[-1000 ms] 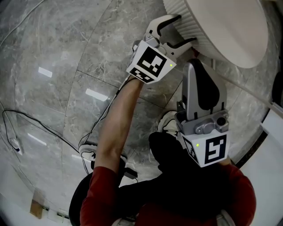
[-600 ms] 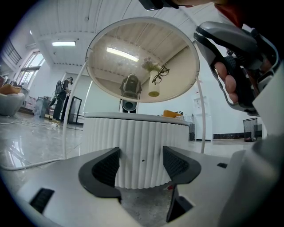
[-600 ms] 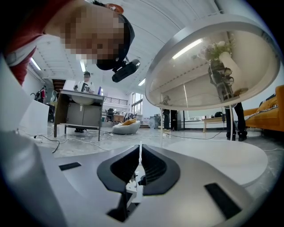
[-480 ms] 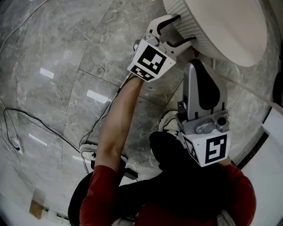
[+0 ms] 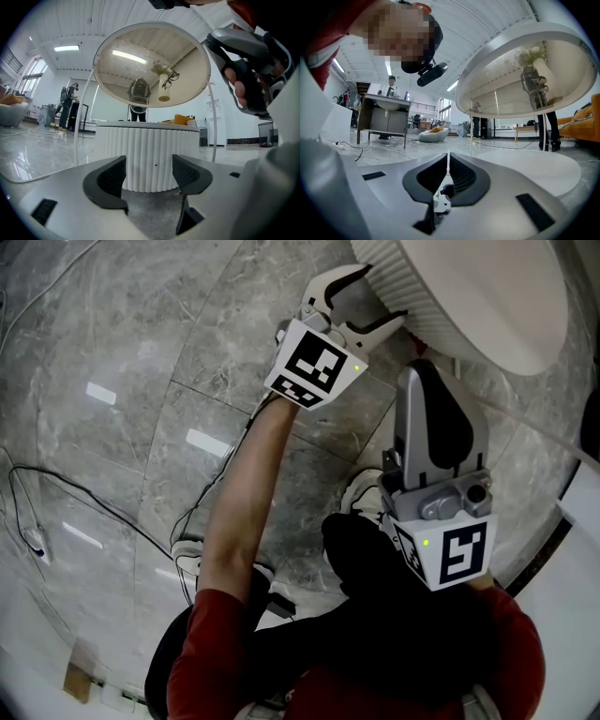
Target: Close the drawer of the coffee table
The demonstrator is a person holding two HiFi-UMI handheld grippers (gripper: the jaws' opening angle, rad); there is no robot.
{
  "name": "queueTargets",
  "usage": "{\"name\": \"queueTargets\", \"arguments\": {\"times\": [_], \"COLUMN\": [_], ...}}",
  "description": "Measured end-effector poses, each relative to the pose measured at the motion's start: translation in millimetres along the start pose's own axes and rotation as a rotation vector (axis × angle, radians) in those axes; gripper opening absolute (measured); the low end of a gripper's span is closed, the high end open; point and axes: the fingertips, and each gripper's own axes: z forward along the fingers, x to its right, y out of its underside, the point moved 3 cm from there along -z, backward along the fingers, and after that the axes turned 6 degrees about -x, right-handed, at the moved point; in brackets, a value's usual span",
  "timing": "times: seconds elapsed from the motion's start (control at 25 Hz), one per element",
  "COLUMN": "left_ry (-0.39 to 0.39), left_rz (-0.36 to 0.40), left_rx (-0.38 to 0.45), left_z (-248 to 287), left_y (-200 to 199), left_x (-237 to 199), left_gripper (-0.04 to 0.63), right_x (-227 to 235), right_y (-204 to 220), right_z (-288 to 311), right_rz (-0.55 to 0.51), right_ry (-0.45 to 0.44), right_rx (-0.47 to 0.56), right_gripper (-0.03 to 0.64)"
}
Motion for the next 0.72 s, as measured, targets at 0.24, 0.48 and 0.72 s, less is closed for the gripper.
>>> {"name": "queueTargets", "arguments": {"times": [0.24, 0.48, 0.72], "left_ry": [-0.012, -0.021, -0.031], "left_rz": [0.004, 0.019, 0.066], "left_rx": [0.001, -0.034, -0.058], "left_z": [-22.0, -44.0, -83.8], "left_y": [3.6, 10.7, 11.4], "left_x": [2.0, -2.0, -9.5], "left_gripper": [0.305, 0.305, 0.305], "right_x": [-11.9, -22.3, -35.0], "right_y": [-1.8, -1.9, 3.8], "right_z": [2.3, 4.4, 7.8], "right_rz": [-0.008, -0.019, -0.024], "right_ry": [-0.018, -0.035, -0.052], "right_rx": [0.004, 0.001, -0.008], "right_gripper": [0.028, 0.028, 0.028]}}
